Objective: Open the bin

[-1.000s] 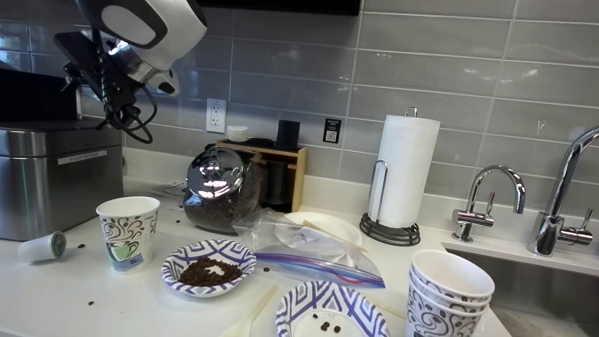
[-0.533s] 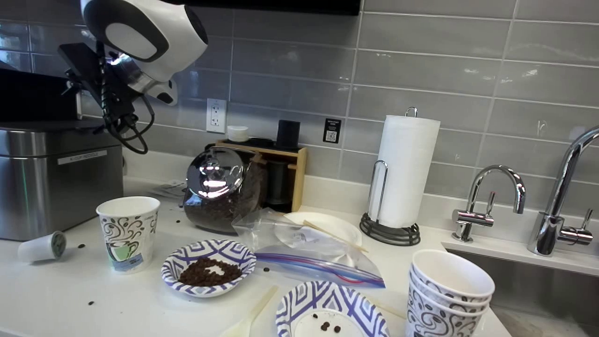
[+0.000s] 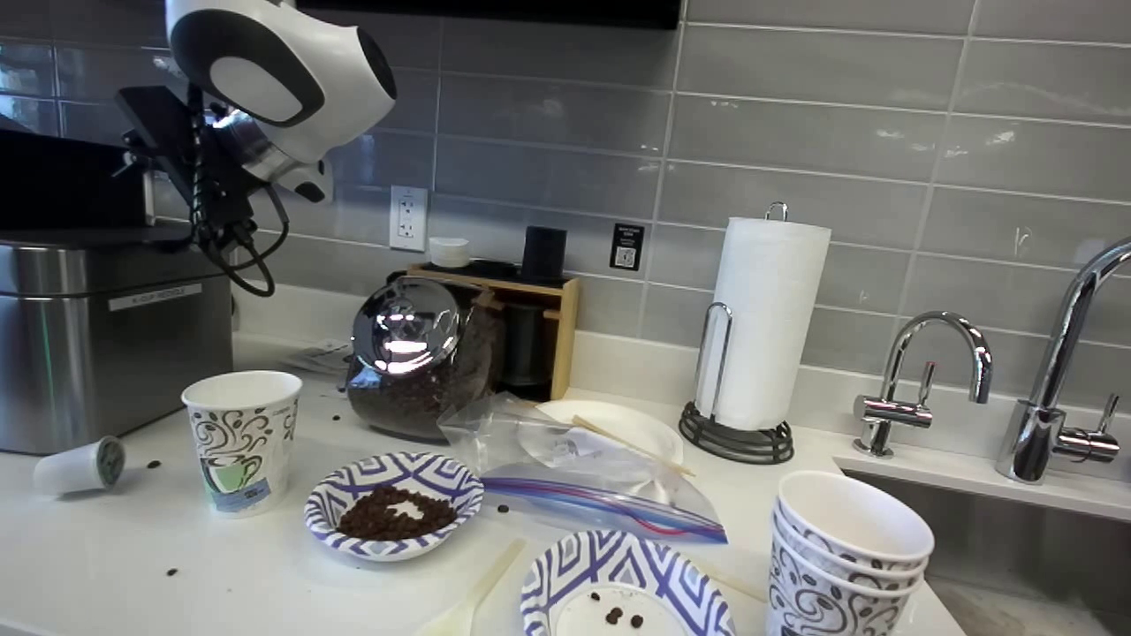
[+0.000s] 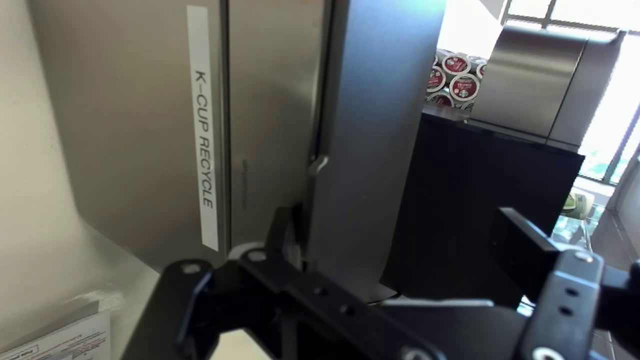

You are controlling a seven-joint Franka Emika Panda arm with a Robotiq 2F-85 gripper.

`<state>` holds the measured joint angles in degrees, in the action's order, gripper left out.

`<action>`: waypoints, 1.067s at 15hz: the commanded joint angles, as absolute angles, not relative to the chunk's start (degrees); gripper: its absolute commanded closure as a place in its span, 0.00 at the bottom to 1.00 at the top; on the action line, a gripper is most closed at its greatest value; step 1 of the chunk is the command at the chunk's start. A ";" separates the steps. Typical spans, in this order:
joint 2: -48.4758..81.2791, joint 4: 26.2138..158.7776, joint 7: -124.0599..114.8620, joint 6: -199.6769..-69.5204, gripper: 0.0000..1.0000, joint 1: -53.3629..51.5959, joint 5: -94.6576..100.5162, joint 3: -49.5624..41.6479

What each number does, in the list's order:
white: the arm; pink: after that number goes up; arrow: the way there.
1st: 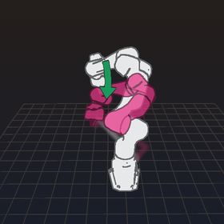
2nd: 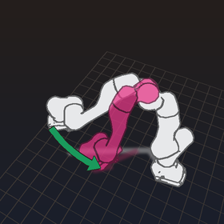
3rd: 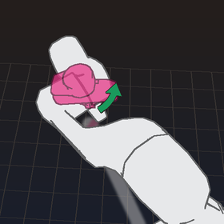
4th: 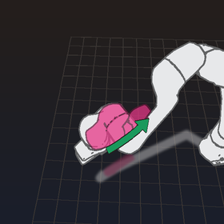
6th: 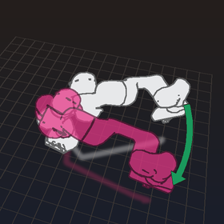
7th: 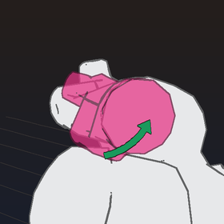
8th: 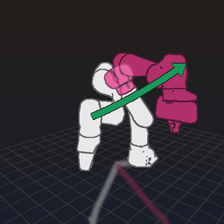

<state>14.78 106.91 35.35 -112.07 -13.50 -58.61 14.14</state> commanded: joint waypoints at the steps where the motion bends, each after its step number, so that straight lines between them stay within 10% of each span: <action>1: 15.56 105.62 35.23 -109.91 0.00 -12.99 -59.56 14.52; 16: 13.99 103.34 33.46 -103.20 0.00 -12.63 -59.07 14.37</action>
<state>14.68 103.99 34.76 -105.40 -12.71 -58.61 14.13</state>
